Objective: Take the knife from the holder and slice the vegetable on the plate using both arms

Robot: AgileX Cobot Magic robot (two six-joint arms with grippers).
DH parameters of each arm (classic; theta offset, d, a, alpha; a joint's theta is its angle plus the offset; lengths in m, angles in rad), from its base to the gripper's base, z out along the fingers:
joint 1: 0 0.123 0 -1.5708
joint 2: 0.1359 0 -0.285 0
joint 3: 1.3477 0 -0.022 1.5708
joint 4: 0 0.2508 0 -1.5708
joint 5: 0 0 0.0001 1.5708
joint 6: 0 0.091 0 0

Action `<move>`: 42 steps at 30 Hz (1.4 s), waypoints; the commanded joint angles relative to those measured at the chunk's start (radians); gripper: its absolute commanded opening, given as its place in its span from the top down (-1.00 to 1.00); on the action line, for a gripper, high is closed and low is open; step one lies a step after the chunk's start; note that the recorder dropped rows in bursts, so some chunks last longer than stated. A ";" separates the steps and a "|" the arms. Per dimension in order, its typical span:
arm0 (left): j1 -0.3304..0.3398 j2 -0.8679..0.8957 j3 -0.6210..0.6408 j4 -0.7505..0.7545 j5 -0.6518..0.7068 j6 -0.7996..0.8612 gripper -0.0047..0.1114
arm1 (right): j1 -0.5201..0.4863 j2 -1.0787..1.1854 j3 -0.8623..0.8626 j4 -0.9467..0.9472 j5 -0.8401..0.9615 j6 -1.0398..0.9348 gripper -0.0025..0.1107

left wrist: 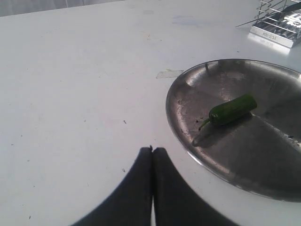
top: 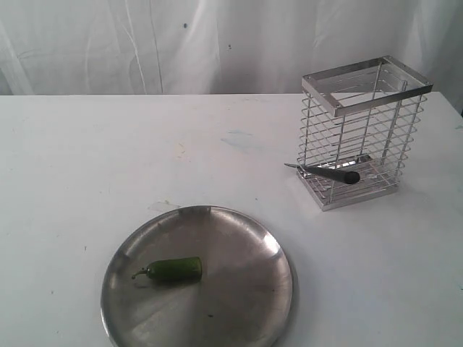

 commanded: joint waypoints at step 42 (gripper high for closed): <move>0.000 -0.005 0.004 -0.005 0.005 -0.005 0.92 | 0.399 1.252 -0.704 -0.642 0.415 -1.143 -0.13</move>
